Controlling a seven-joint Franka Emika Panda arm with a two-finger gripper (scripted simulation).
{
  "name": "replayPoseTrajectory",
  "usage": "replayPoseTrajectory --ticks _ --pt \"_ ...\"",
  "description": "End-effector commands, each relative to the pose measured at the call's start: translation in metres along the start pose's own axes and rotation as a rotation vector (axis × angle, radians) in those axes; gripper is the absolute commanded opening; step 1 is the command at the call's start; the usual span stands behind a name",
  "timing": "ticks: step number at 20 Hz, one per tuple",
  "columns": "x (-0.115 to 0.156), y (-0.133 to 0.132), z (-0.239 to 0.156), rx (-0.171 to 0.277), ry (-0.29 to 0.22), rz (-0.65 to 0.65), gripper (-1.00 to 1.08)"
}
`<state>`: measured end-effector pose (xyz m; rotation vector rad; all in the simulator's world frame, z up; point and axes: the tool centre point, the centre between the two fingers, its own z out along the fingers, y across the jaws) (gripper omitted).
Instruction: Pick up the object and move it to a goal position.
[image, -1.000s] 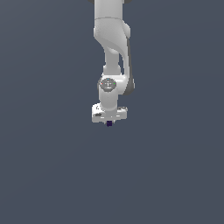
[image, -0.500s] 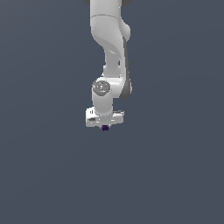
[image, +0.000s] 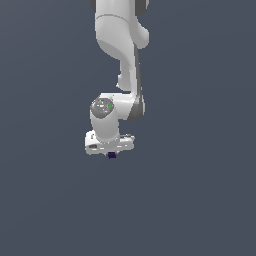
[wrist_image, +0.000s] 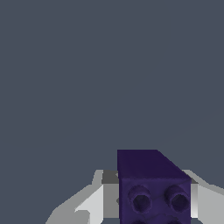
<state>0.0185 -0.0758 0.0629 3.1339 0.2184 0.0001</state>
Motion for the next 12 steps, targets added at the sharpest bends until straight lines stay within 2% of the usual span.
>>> replayPoseTrajectory --ticks 1,12 --pt "0.013 0.01 -0.005 0.0 0.0 0.0 -1.0" --pt "0.048 0.037 -0.019 0.0 0.0 0.0 -1.0"
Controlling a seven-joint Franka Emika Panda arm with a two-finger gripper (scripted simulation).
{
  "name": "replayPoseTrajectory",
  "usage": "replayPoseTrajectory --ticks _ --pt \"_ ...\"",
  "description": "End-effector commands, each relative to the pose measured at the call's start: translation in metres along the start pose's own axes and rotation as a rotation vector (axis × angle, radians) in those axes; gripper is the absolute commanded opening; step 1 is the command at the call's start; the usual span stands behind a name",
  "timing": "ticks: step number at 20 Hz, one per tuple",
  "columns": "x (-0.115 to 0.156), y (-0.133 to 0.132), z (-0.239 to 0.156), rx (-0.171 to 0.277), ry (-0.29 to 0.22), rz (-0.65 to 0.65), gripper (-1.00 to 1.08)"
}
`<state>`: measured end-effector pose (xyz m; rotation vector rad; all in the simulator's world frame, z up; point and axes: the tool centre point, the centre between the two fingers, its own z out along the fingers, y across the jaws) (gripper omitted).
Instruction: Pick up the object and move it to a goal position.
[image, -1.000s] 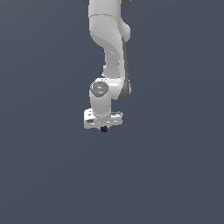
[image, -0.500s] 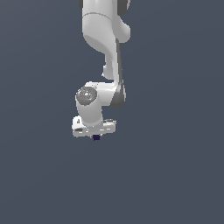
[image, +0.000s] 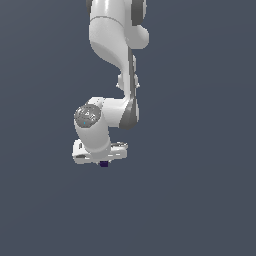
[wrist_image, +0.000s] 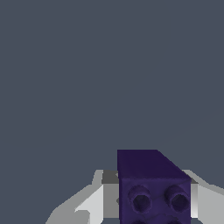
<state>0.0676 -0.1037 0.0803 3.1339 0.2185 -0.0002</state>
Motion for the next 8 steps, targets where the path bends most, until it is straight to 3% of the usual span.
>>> replayPoseTrajectory --ticks 1,8 --pt "0.0053 0.0036 -0.002 0.0 0.0 0.0 -1.0" --pt "0.0106 0.0074 -0.0038 0.0 0.0 0.0 -1.0"
